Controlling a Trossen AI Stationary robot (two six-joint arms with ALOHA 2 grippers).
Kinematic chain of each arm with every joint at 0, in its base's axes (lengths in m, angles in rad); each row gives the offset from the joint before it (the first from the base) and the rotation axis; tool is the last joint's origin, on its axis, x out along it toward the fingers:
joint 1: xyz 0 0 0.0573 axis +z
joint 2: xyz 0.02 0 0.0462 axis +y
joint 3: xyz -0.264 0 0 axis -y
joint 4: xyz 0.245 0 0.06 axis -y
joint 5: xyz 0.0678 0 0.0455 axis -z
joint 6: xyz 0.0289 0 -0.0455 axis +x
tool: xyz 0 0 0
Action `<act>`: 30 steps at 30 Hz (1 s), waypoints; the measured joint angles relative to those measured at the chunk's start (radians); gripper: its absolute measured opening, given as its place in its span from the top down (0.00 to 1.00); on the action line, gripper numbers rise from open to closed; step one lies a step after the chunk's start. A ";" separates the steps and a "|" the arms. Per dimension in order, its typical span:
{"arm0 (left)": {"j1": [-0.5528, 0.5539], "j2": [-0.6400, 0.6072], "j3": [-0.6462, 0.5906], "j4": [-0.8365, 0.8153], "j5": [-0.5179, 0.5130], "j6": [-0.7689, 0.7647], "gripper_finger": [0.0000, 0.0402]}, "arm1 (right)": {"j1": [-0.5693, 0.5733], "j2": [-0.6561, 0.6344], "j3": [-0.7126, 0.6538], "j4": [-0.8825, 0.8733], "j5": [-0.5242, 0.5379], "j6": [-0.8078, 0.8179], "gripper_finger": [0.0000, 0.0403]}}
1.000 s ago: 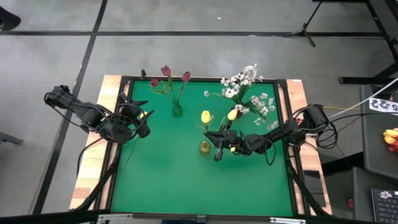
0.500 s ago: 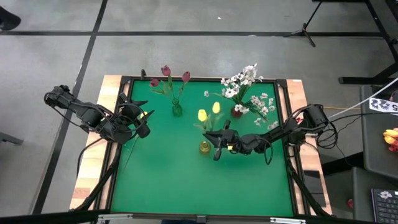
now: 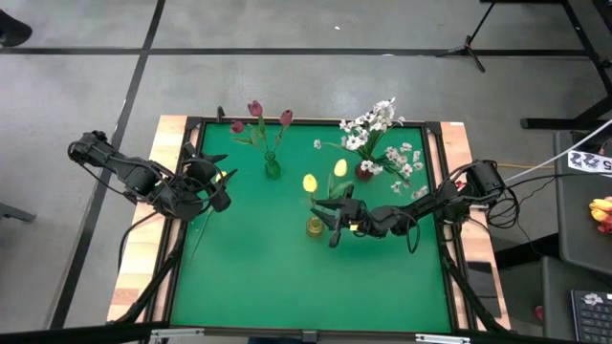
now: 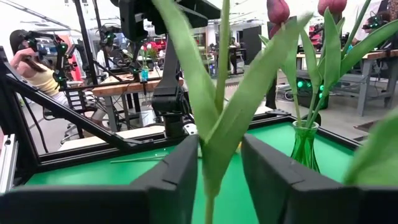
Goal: Sort flowers into vase by color
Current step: Put the right yellow flower into the yellow vase, then put the yellow flower into the yellow vase
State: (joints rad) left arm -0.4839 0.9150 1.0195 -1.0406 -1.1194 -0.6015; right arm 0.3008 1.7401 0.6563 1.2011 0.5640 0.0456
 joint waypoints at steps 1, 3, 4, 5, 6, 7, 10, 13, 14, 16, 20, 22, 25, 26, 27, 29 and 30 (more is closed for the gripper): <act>0.000 0.000 0.000 0.000 0.000 0.000 0.47 | 0.000 0.000 0.000 0.000 0.000 0.000 0.68; 0.000 0.000 0.000 0.000 0.000 -0.001 0.47 | 0.000 0.000 0.000 0.000 0.000 0.000 0.64; 0.000 0.000 0.000 0.000 0.000 -0.001 0.47 | 0.000 0.000 0.000 0.000 0.000 0.000 0.62; 0.000 0.000 0.000 0.000 0.000 -0.001 0.47 | 0.000 0.000 0.000 0.000 0.000 0.000 0.61; 0.000 0.000 0.000 0.000 0.000 -0.001 0.47 | 0.000 -0.001 0.000 0.000 0.000 0.000 0.59; 0.000 0.000 0.000 0.000 0.000 -0.001 0.47 | 0.000 -0.002 0.000 0.000 0.000 0.000 0.58; 0.000 0.000 0.000 0.000 0.001 -0.002 0.47 | 0.000 -0.002 0.000 0.001 0.000 0.001 0.56; 0.000 0.000 0.000 0.000 0.032 -0.003 0.47 | 0.003 -0.003 0.000 0.001 0.000 0.001 0.56; 0.000 0.000 0.000 -0.001 0.051 -0.005 0.47 | 0.009 -0.003 0.000 0.001 0.000 0.001 0.56; 0.000 0.000 0.000 -0.011 0.087 -0.030 0.47 | 0.022 -0.003 0.000 0.009 0.004 -0.003 0.56; 0.000 0.005 0.000 -0.106 0.129 -0.143 0.47 | 0.051 -0.007 0.000 0.007 0.010 -0.008 0.55; 0.004 0.005 0.000 -0.164 0.140 -0.224 0.47 | 0.065 -0.011 0.000 0.011 0.012 -0.008 0.55; 0.025 0.007 0.000 -0.232 0.181 -0.329 0.47 | 0.088 -0.020 0.000 0.010 0.037 -0.016 0.55; 0.033 0.009 0.000 -0.248 0.197 -0.359 0.47 | 0.095 -0.025 0.000 0.011 0.046 -0.019 0.55; 0.041 0.012 0.000 -0.260 0.211 -0.382 0.47 | 0.102 -0.031 0.001 0.007 0.059 -0.023 0.55; 0.056 0.023 -0.010 -0.257 0.235 -0.400 0.47 | 0.114 -0.039 0.001 0.006 0.074 -0.032 0.55; 0.064 0.026 -0.023 -0.254 0.250 -0.402 0.47 | 0.116 -0.043 0.001 0.007 0.079 -0.040 0.55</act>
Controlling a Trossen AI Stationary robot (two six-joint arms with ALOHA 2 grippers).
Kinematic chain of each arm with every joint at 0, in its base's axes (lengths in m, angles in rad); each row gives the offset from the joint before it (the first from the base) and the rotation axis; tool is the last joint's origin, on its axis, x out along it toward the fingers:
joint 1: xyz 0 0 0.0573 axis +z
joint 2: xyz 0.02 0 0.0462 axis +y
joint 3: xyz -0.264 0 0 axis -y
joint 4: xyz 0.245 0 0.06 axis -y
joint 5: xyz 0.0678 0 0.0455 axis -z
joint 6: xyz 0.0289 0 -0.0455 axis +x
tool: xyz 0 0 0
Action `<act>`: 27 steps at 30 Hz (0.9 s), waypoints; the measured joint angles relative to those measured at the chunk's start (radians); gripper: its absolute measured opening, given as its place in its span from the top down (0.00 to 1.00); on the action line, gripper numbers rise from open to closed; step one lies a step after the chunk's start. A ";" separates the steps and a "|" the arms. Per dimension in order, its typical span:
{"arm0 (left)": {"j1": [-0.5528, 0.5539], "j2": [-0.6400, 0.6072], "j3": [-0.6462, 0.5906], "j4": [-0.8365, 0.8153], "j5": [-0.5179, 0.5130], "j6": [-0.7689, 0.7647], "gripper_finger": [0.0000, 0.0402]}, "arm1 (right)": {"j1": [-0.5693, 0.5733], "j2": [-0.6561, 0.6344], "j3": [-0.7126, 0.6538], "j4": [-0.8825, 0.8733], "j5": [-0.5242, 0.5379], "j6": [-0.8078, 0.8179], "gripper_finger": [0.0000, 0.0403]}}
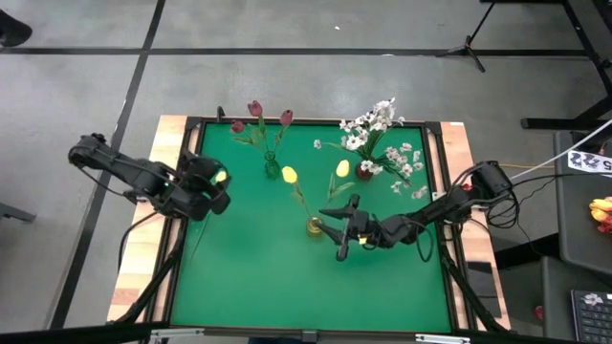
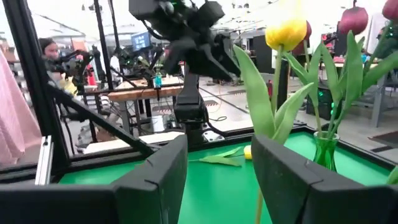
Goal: Sort flowers into vase by color
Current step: Put the yellow flower into the yellow vase
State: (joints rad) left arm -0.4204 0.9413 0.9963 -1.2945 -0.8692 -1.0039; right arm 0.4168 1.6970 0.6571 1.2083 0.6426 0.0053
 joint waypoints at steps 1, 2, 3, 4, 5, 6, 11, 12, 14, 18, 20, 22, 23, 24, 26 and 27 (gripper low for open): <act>0.008 0.003 -0.017 0.002 0.014 -0.007 0.47 | 0.006 -0.005 0.000 -0.008 0.002 -0.009 0.55; 0.019 0.006 -0.036 0.004 0.029 -0.018 0.47 | 0.012 -0.008 0.000 -0.006 0.002 -0.011 0.55; 0.032 0.010 -0.058 0.003 0.051 -0.032 0.47 | 0.011 -0.009 0.000 -0.003 0.002 -0.013 0.55; 0.046 0.014 -0.082 0.001 0.077 -0.048 0.47 | 0.010 -0.009 0.000 -0.003 0.002 -0.013 0.55; 0.059 0.016 -0.109 0.002 0.109 -0.065 0.47 | 0.010 -0.009 0.000 -0.006 0.002 -0.013 0.55; 0.073 0.016 -0.134 0.003 0.138 -0.079 0.47 | 0.010 -0.009 0.000 -0.008 0.002 -0.013 0.55; 0.138 0.016 -0.244 0.018 0.266 -0.099 0.47 | 0.009 -0.009 0.000 -0.008 0.002 -0.013 0.55; 0.147 0.016 -0.262 0.033 0.291 -0.100 0.47 | 0.009 -0.009 0.000 -0.006 0.002 -0.013 0.55; 0.160 0.016 -0.298 0.067 0.344 -0.099 0.47 | 0.009 -0.009 0.000 -0.008 0.002 -0.013 0.55; 0.172 0.016 -0.376 0.160 0.461 -0.066 0.47 | 0.009 -0.008 0.000 -0.015 -0.004 -0.013 0.55; 0.173 0.016 -0.411 0.201 0.498 -0.062 0.47 | 0.009 -0.008 0.000 -0.015 -0.006 -0.013 0.55; 0.173 0.016 -0.437 0.235 0.526 -0.057 0.47 | 0.009 -0.008 0.000 -0.016 -0.007 -0.013 0.55; 0.173 0.016 -0.445 0.240 0.531 -0.058 0.47 | 0.009 -0.008 0.000 -0.017 -0.007 -0.013 0.55; 0.173 0.016 -0.450 0.243 0.534 -0.067 0.47 | 0.009 -0.008 0.000 -0.022 -0.007 -0.013 0.55; 0.173 0.016 -0.451 0.245 0.535 -0.083 0.47 | 0.009 -0.008 0.000 -0.025 -0.007 -0.013 0.55; 0.173 0.016 -0.451 0.245 0.532 -0.090 0.47 | 0.009 -0.008 0.000 -0.028 -0.007 -0.013 0.55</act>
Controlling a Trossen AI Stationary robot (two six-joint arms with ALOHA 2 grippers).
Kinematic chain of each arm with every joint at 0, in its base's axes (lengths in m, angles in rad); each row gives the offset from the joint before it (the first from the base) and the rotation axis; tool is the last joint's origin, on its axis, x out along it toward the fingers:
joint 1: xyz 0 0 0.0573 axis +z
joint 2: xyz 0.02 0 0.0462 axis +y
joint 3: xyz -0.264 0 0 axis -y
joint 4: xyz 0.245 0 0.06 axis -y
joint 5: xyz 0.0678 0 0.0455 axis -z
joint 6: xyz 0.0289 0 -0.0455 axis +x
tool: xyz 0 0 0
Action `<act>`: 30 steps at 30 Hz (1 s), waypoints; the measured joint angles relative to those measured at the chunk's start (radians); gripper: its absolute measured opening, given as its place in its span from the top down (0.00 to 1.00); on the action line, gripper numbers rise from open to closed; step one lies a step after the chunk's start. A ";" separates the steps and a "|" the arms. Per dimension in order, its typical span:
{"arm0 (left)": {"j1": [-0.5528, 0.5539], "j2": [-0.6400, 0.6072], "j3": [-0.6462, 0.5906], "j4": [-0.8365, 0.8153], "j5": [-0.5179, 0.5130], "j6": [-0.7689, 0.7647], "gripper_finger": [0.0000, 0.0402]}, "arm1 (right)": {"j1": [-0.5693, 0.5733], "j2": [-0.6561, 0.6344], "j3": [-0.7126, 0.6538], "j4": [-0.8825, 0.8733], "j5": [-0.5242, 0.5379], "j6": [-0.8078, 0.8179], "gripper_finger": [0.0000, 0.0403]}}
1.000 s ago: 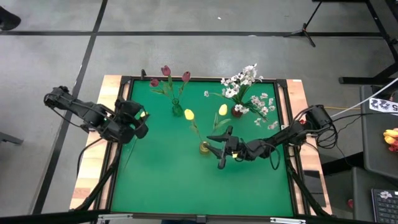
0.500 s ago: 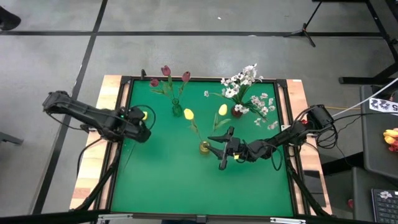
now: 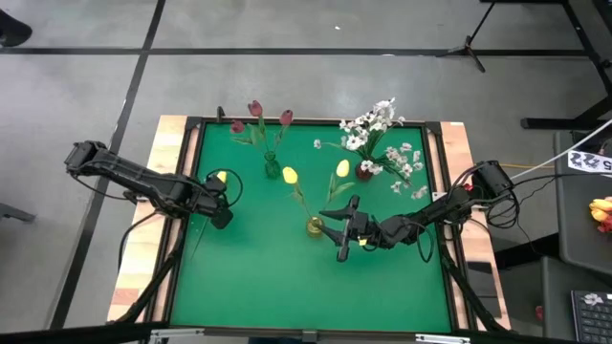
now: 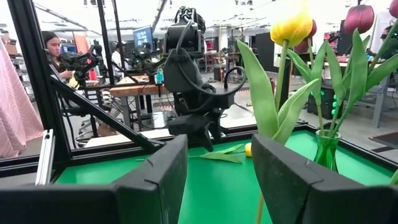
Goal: Sort flowers into vase by color
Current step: Put the yellow flower into the yellow vase
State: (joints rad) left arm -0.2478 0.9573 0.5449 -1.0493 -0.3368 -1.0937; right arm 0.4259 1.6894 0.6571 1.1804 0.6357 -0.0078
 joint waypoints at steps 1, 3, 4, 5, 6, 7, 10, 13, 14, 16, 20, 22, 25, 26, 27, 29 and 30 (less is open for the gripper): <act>0.000 0.000 0.000 -0.001 -0.006 -0.004 0.47 | 0.000 0.000 0.000 -0.003 0.000 0.001 0.55; 0.000 0.000 0.000 -0.002 -0.024 -0.013 0.47 | 0.000 0.000 0.000 -0.005 0.000 0.001 0.55; 0.000 0.000 0.000 -0.003 -0.025 -0.018 0.47 | 0.000 0.000 0.000 -0.005 0.000 0.001 0.55; 0.000 0.000 0.000 -0.004 -0.024 -0.023 0.47 | 0.000 0.000 0.000 -0.005 0.000 0.001 0.55; 0.000 0.000 0.000 -0.005 -0.020 -0.031 0.47 | 0.000 0.000 0.000 -0.006 0.000 0.002 0.55; 0.000 0.000 0.000 -0.007 -0.015 -0.032 0.47 | 0.000 0.000 0.000 -0.007 0.000 0.002 0.55; 0.000 0.001 0.000 -0.008 -0.011 -0.032 0.47 | 0.000 0.000 0.000 -0.010 -0.007 0.002 0.55; 0.008 0.001 0.000 -0.008 -0.010 -0.034 0.47 | 0.000 0.000 0.000 -0.011 -0.026 0.003 0.55; 0.013 0.001 0.000 -0.008 -0.011 -0.034 0.47 | 0.000 0.000 0.000 -0.011 -0.026 0.003 0.55; 0.027 0.008 0.000 -0.008 -0.011 -0.034 0.47 | 0.000 0.000 0.000 -0.011 -0.027 0.003 0.55; 0.054 0.052 0.000 -0.007 -0.011 -0.033 0.47 | 0.000 0.000 0.000 -0.016 -0.027 0.003 0.55; 0.064 0.089 0.000 -0.007 -0.010 -0.029 0.47 | 0.000 0.000 0.000 -0.023 -0.027 0.004 0.55; 0.074 0.150 0.000 -0.007 -0.006 -0.027 0.47 | 0.000 0.000 0.000 -0.033 -0.027 0.016 0.55; 0.076 0.168 0.000 -0.007 -0.006 -0.026 0.47 | 0.000 0.000 0.000 -0.033 -0.027 0.023 0.55; 0.078 0.183 0.000 -0.007 -0.005 -0.026 0.47 | 0.000 0.000 0.000 -0.033 -0.027 0.026 0.55; 0.079 0.215 0.000 -0.006 0.003 -0.019 0.47 | 0.000 0.000 0.000 -0.033 -0.027 0.027 0.55; 0.079 0.227 0.000 -0.006 0.015 -0.009 0.47 | 0.000 0.000 0.000 -0.033 -0.027 0.027 0.55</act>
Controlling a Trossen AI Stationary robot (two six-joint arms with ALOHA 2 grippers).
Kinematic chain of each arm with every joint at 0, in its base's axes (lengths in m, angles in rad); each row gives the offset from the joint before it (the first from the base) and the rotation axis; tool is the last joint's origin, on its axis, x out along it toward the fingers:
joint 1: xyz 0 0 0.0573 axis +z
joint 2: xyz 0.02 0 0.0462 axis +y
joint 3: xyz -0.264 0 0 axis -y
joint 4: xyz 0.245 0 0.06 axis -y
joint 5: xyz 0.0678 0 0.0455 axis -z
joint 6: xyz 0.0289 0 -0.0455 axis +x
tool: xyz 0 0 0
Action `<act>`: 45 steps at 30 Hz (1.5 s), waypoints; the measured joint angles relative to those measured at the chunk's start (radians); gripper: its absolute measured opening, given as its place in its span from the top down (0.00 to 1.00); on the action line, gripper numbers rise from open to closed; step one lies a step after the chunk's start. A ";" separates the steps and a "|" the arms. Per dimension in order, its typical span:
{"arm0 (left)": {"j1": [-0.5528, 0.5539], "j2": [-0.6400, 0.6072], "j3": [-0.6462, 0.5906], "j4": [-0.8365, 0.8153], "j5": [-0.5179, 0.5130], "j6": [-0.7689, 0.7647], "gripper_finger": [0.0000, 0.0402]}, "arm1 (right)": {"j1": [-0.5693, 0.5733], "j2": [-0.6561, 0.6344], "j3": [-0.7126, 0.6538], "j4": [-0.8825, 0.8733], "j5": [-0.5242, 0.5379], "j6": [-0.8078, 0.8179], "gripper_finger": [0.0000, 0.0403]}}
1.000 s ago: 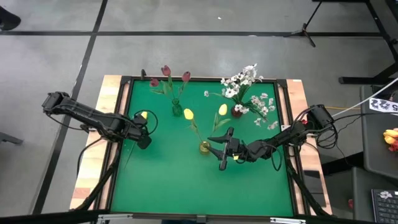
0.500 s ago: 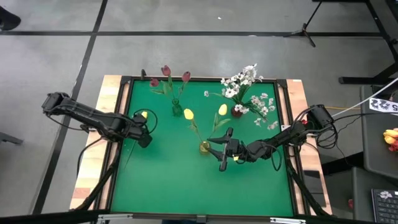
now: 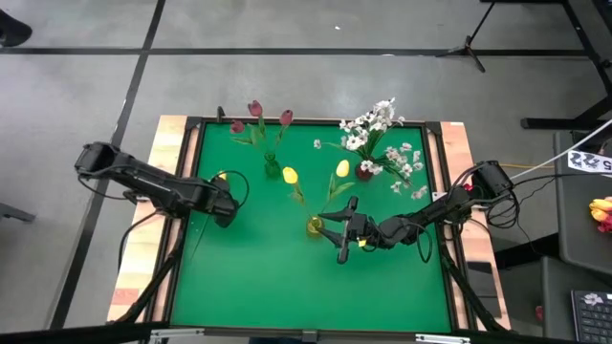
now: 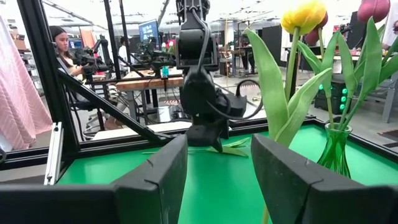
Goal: Sort flowers into vase by color
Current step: Put the yellow flower into the yellow vase
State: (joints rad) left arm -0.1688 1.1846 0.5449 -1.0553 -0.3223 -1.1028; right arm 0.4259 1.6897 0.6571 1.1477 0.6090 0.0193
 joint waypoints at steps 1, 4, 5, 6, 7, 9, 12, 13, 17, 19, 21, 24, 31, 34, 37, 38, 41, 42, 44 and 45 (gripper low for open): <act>0.000 0.011 0.000 0.001 0.011 0.009 0.47 | 0.000 0.000 0.000 0.000 0.000 0.000 0.55; 0.000 0.045 0.000 0.005 0.033 0.028 0.47 | 0.000 0.000 0.000 0.000 0.000 0.002 0.55; 0.000 0.051 0.000 0.005 0.034 0.028 0.47 | 0.000 0.000 0.000 0.000 0.000 0.002 0.55; 0.000 0.056 0.000 0.006 0.036 0.029 0.47 | 0.000 0.000 0.000 0.000 0.000 0.002 0.55; 0.003 0.061 0.000 0.010 0.042 0.031 0.47 | 0.000 0.000 0.000 -0.001 0.000 0.002 0.55; 0.014 0.065 -0.003 0.036 0.068 0.046 0.47 | 0.000 0.000 0.000 -0.001 0.000 0.002 0.55; 0.034 0.064 -0.040 0.113 0.119 0.070 0.47 | 0.000 0.000 0.000 -0.001 0.000 0.002 0.55; 0.041 0.061 -0.056 0.132 0.129 0.080 0.47 | 0.000 0.000 0.000 -0.001 0.000 0.002 0.55; 0.060 0.055 -0.073 0.148 0.143 0.064 0.47 | 0.000 0.000 0.000 -0.001 0.000 0.002 0.55; 0.063 0.047 -0.070 0.144 0.144 0.063 0.48 | 0.000 0.000 0.000 -0.001 0.000 0.002 0.55; 0.068 0.034 -0.068 0.144 0.147 0.077 0.51 | 0.000 0.000 0.000 0.000 0.000 0.002 0.55; 0.080 0.015 -0.069 0.146 0.151 0.083 0.59 | 0.000 0.000 0.000 0.000 0.000 0.002 0.55; 0.090 0.017 -0.070 0.136 0.136 0.082 0.84 | 0.000 0.000 0.000 0.001 0.000 0.032 0.55; 0.090 0.017 -0.070 0.136 0.127 0.084 0.94 | 0.000 0.000 0.000 0.002 0.000 0.040 0.55; 0.089 0.017 -0.070 0.144 0.123 0.084 0.99 | 0.008 0.000 0.000 0.007 -0.003 0.040 0.55; 0.089 0.017 -0.070 0.145 0.119 0.083 0.99 | 0.008 0.000 0.000 0.010 -0.006 0.040 0.55; 0.089 0.016 -0.070 0.153 0.115 0.082 0.99 | 0.015 0.000 0.000 0.011 -0.018 0.048 0.55; 0.088 0.015 -0.070 0.159 0.114 0.082 0.99 | 0.021 0.000 0.000 0.011 -0.020 0.051 0.55; 0.084 0.013 -0.070 0.174 0.111 0.082 0.99 | 0.029 0.000 0.000 0.013 -0.026 0.053 0.55; 0.081 0.011 -0.069 0.178 0.107 0.082 0.99 | 0.035 0.000 0.000 0.015 -0.026 0.053 0.55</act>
State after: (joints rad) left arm -0.0876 1.1955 0.4755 -0.8775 -0.2151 -1.0208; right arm 0.4608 1.6901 0.6571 1.1631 0.5832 0.0725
